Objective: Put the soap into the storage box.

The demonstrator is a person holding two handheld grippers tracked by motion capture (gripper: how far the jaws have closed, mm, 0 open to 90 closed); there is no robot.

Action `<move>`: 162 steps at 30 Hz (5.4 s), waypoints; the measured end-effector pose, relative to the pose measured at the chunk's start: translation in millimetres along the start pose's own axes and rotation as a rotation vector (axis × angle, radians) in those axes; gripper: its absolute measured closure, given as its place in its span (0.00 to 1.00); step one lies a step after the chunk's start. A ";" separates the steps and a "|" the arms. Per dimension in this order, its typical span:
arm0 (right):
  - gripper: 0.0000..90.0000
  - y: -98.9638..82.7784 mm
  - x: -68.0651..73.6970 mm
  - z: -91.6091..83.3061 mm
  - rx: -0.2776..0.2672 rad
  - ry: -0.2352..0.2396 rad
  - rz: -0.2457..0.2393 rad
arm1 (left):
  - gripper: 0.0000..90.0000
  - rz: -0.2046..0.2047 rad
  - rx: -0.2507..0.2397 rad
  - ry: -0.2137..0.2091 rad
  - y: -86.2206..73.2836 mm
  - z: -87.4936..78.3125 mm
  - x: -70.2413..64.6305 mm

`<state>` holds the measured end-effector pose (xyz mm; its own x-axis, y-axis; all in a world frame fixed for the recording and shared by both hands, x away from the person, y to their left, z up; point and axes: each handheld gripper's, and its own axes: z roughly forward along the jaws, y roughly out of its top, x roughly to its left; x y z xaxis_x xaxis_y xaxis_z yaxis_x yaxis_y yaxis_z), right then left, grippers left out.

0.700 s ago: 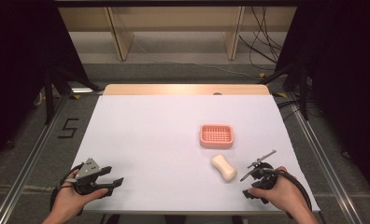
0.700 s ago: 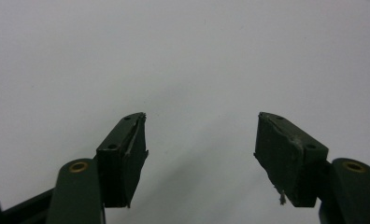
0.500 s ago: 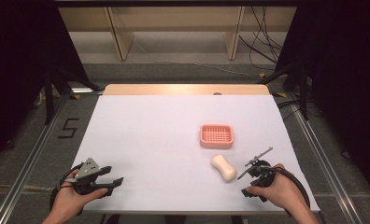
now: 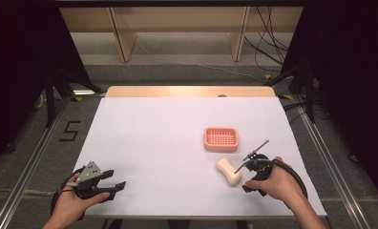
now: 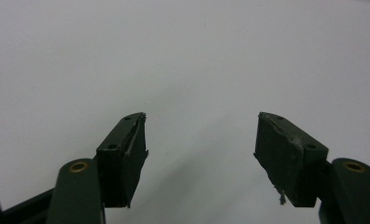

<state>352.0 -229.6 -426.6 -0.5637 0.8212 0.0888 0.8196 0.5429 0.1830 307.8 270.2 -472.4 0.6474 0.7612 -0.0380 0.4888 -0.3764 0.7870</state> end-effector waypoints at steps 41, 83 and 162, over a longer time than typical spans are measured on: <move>0.50 49.5 1.9 4.5 0.024 -0.003 -0.049 | 0.37 -0.037 -0.021 0.000 -0.3 1.1 -2.8; 0.48 86.2 13.7 19.7 0.105 -0.006 -0.068 | 0.37 -0.023 -0.016 -0.006 0.6 -0.3 -1.0; 0.56 88.6 11.9 36.6 0.166 -0.008 -0.045 | 0.37 -0.031 -0.022 -0.012 0.4 1.0 -1.6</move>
<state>421.7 -165.3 -445.2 -0.6001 0.7963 0.0765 0.7994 0.6003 0.0224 307.5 268.3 -472.6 0.6392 0.7659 -0.0693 0.4955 -0.3413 0.7988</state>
